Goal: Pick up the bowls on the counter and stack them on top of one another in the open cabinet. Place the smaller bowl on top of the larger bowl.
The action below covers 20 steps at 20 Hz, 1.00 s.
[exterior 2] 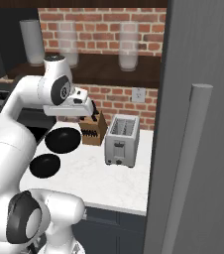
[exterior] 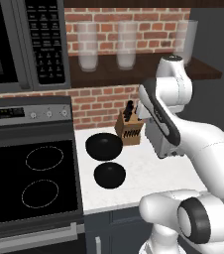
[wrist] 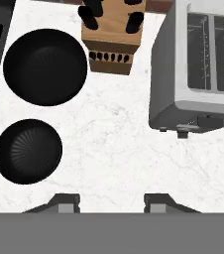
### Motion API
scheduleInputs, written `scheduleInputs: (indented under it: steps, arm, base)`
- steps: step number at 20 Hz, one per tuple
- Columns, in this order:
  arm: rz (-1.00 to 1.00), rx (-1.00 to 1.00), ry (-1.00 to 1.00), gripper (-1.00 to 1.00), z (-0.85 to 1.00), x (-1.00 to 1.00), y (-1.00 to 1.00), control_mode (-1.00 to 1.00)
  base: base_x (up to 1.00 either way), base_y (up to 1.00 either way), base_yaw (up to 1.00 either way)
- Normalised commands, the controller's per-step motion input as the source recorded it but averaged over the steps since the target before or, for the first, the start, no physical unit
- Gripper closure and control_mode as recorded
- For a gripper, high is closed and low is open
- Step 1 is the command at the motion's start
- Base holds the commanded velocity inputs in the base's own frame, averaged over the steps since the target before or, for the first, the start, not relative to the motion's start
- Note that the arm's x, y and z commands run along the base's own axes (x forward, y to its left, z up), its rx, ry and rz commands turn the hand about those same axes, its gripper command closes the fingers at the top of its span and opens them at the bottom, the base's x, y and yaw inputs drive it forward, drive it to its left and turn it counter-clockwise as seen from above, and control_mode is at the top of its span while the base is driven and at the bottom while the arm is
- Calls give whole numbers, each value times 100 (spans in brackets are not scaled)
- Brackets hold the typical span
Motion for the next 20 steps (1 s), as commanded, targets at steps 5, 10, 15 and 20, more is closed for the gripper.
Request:
scheduleInputs:
  steps: [5, 10, 15, 20]
  arm:
    - [0, 3, -1, -100, -20, -27, 14, -100]
    - [0, 11, 0, -100, -96, -8, 59, -100]
    - [-5, 7, 12, -100, -100, 9, 87, -100]
    - [-3, 0, 24, -100, -77, 34, 73, -100]
  base:
    - [0, 0, 0]
    - [0, 0, 0]
    - [0, 0, 0]
    - [0, 0, 0]
